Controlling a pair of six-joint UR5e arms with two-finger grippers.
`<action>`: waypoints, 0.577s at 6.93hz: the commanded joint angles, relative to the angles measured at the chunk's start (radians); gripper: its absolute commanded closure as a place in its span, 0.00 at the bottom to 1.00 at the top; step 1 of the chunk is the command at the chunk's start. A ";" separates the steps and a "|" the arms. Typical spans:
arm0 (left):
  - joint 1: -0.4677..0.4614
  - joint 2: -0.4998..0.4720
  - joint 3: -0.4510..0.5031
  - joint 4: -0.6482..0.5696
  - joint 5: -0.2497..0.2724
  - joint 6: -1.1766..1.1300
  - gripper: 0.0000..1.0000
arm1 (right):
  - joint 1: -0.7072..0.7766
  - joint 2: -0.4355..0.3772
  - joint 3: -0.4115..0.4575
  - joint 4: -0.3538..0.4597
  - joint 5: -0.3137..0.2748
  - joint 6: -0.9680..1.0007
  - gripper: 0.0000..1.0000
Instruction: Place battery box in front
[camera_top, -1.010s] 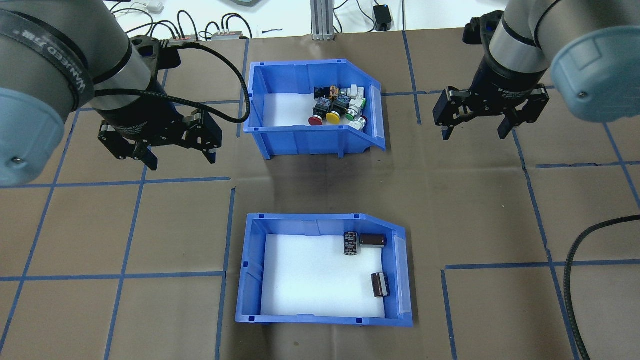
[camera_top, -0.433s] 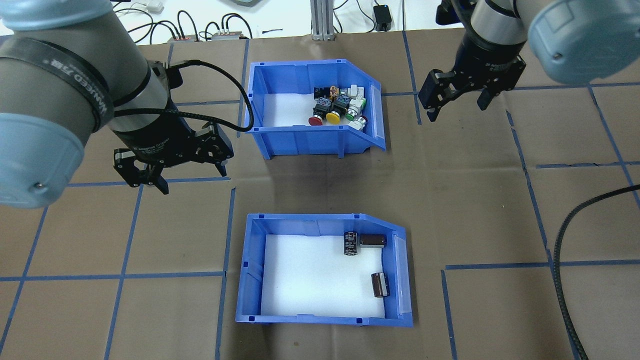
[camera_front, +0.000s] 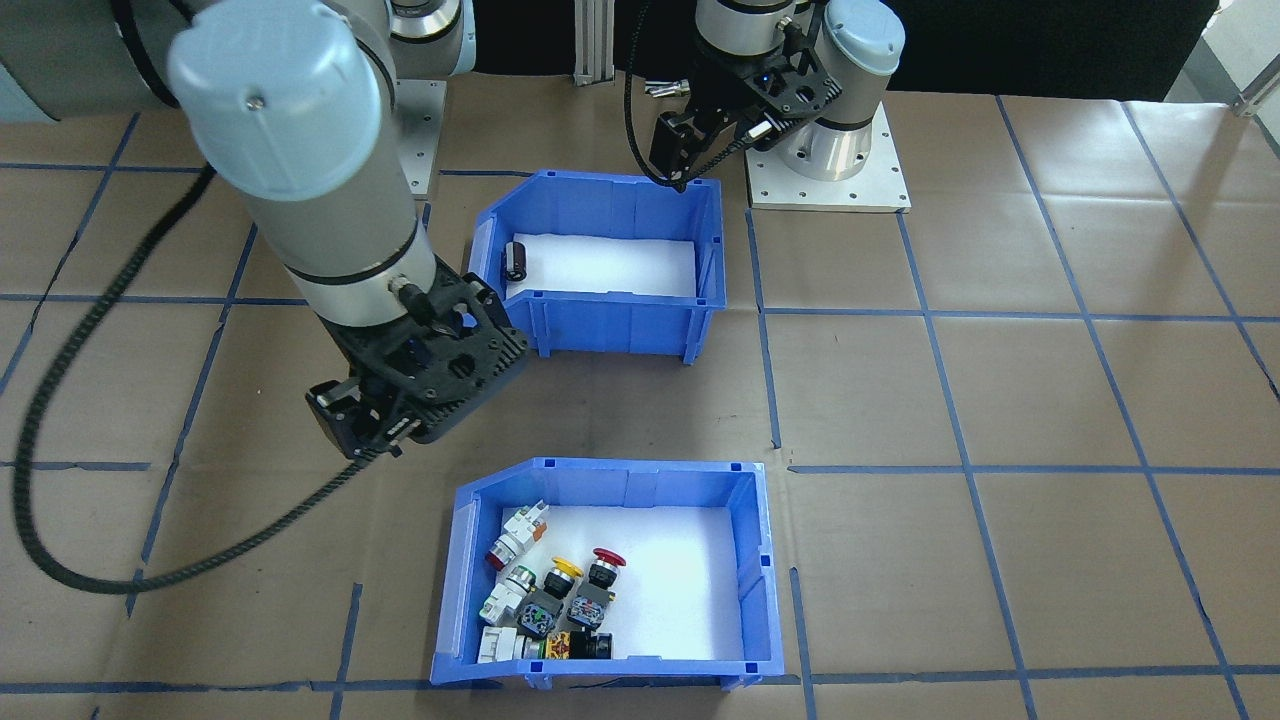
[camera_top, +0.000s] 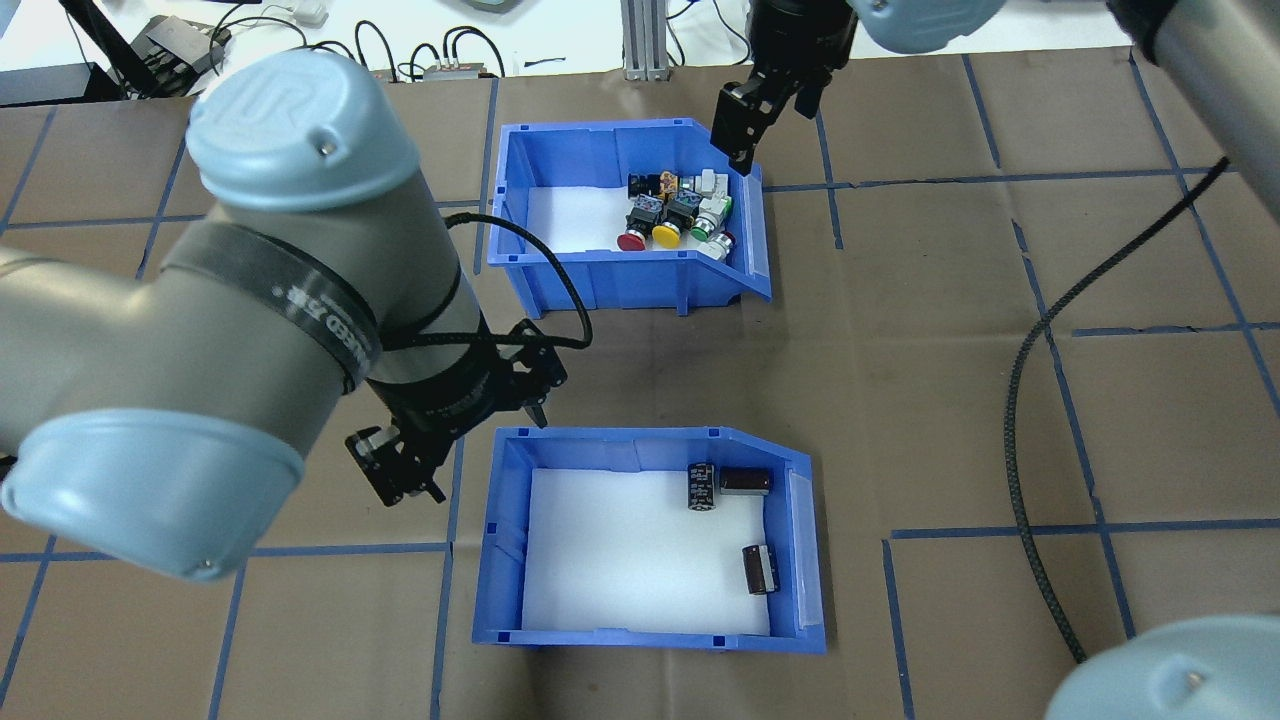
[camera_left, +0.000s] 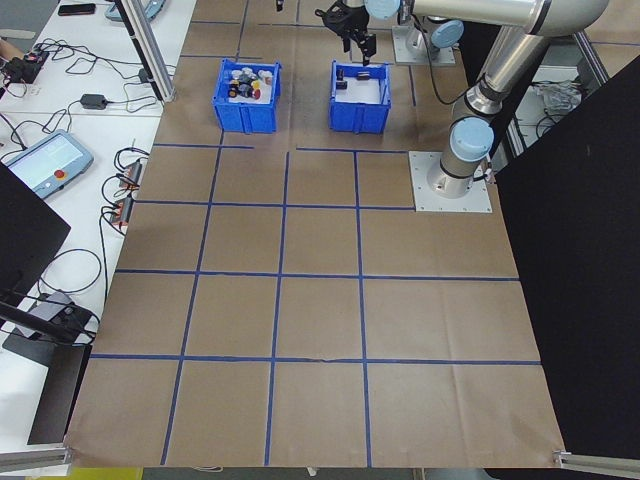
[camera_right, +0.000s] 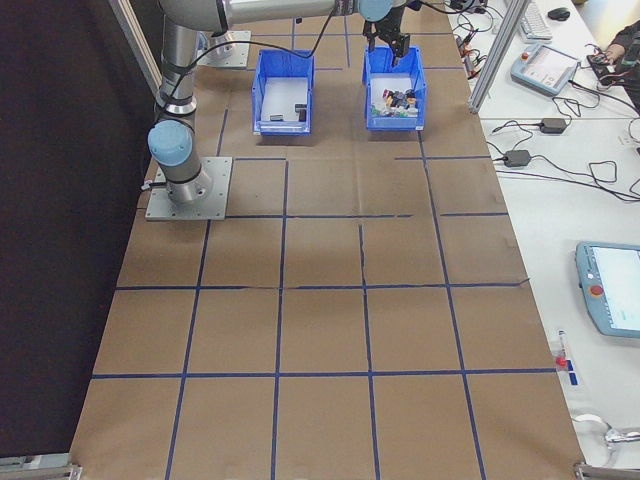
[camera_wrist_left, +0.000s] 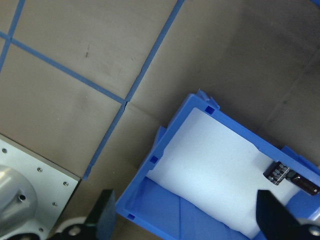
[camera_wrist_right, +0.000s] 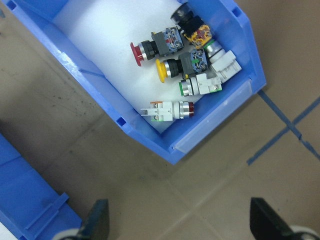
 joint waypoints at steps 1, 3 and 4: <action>-0.068 0.089 -0.137 0.004 -0.006 -0.421 0.00 | 0.086 0.068 -0.047 -0.001 0.003 -0.181 0.00; -0.083 0.205 -0.324 0.126 -0.182 -0.711 0.00 | 0.161 0.108 -0.046 -0.004 0.001 -0.366 0.00; -0.091 0.226 -0.391 0.216 -0.183 -0.855 0.00 | 0.194 0.131 -0.046 -0.005 0.000 -0.411 0.00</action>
